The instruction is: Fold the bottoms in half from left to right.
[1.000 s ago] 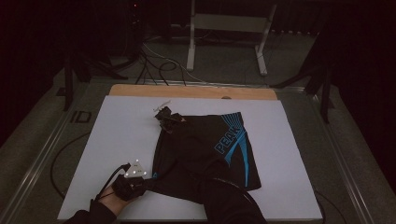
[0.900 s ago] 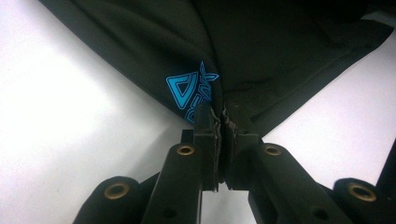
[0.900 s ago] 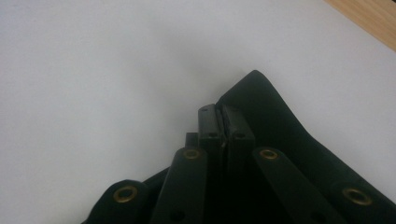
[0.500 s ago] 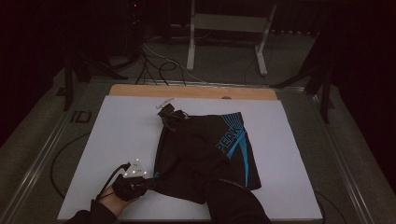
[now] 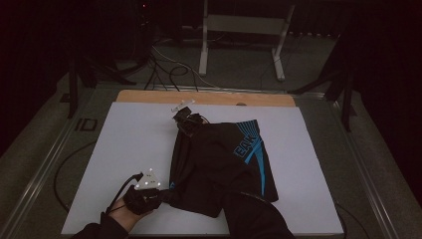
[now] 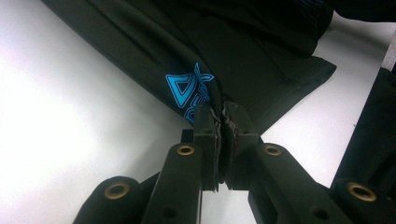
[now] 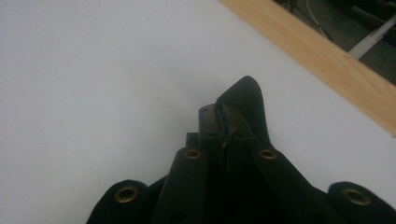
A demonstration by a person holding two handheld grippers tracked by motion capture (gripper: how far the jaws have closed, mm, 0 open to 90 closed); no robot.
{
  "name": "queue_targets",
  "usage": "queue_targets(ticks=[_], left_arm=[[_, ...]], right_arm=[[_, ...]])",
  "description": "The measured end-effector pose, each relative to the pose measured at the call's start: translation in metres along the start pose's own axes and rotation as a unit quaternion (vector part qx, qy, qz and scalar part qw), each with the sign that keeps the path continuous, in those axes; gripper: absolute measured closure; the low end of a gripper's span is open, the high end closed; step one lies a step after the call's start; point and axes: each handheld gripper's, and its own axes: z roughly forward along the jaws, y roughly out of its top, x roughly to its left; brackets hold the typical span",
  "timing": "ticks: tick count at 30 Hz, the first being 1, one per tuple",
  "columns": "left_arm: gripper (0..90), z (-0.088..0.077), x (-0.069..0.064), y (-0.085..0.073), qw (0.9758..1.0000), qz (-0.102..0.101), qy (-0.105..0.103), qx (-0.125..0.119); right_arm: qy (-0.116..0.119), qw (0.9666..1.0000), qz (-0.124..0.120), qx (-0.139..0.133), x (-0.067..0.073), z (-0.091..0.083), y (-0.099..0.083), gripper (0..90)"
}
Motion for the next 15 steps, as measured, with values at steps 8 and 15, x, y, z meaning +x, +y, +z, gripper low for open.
queue_targets(ticks=[8,15], left_arm=[[85.1,0.004,-0.009,0.013,0.9999,0.014,-0.003,-0.002],[85.2,0.008,-0.014,0.021,0.9997,0.023,-0.010,-0.001]], right_arm=[[-0.007,0.9999,0.006,-0.010,-0.010,-0.016,-0.006,88.7],[-0.014,0.9997,0.011,-0.016,-0.018,-0.029,-0.011,88.8]])
